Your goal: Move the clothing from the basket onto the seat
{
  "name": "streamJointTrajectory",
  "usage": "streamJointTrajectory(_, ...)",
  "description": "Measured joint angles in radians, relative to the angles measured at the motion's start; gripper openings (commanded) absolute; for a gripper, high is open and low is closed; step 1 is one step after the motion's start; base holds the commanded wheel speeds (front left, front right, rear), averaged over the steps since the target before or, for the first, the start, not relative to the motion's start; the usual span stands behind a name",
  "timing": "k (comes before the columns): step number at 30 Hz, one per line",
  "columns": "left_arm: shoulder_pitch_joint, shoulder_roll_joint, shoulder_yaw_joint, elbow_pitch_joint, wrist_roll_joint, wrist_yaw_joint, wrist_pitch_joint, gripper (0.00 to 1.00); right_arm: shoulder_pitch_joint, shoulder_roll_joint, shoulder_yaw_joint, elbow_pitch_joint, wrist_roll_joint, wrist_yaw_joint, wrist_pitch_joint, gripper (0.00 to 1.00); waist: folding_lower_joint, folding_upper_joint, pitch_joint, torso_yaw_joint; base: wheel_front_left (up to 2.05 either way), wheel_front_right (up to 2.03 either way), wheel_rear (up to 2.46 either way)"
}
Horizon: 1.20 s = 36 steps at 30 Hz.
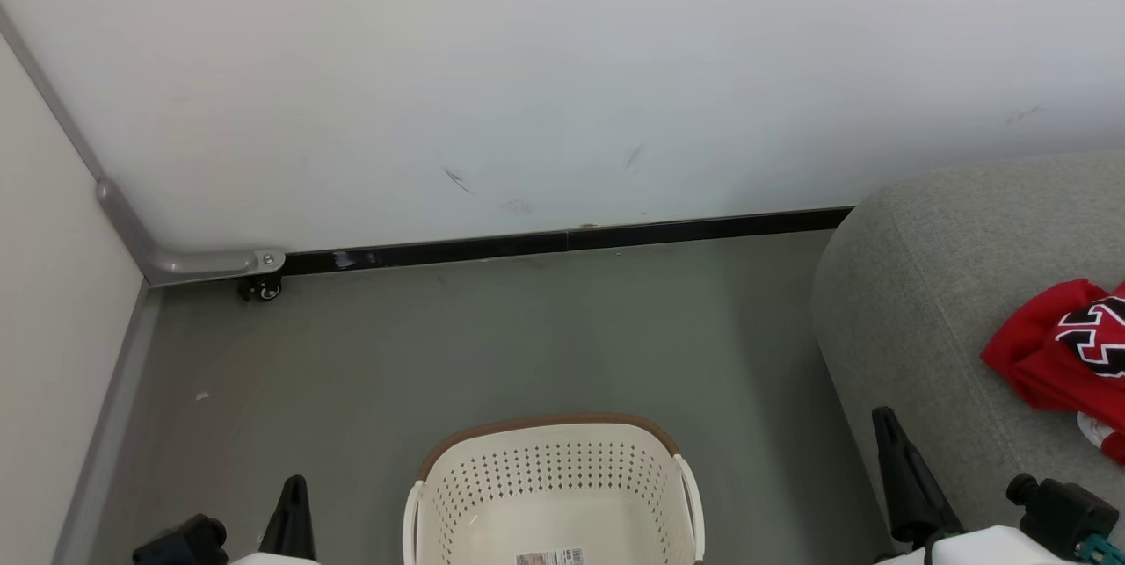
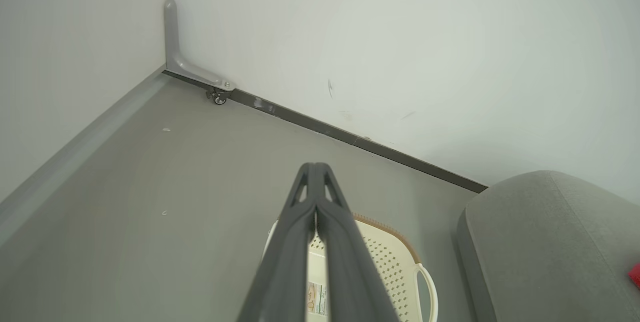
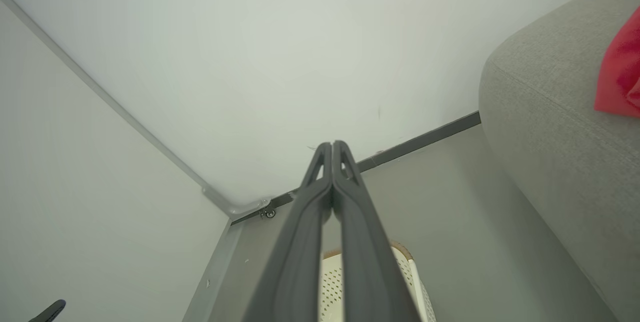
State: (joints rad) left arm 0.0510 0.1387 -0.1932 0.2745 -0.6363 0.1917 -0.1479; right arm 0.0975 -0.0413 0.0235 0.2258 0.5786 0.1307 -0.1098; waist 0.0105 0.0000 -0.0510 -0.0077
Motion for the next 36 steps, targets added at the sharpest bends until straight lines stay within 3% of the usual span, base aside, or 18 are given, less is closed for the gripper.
streamJointTrajectory(7, -0.001, -0.013, 0.027, -0.007, -0.101, -0.027, 0.03, 0.0, -0.004, -0.003, -0.011, 0.0, 0.111, 0.0, 0.018, 0.0, 0.0055, 0.0, -0.001, 0.001, 0.0, 0.0, 0.0)
streamJointTrajectory(16, -0.013, -0.022, 0.061, -0.013, -0.225, -0.069, 0.061, 0.0, -0.022, -0.012, -0.02, 0.001, 0.251, 0.0, 0.041, 0.0, 0.0069, 0.0, 0.0, 0.002, 0.0, 0.0, 0.0)
streamJointTrajectory(36, -0.037, -0.049, 0.134, -0.014, -0.486, -0.148, 0.13, 0.0, -0.067, -0.026, -0.042, 0.014, 0.545, 0.0, 0.084, 0.0, -0.0073, 0.0, 0.023, 0.004, 0.0, 0.0, 0.0)
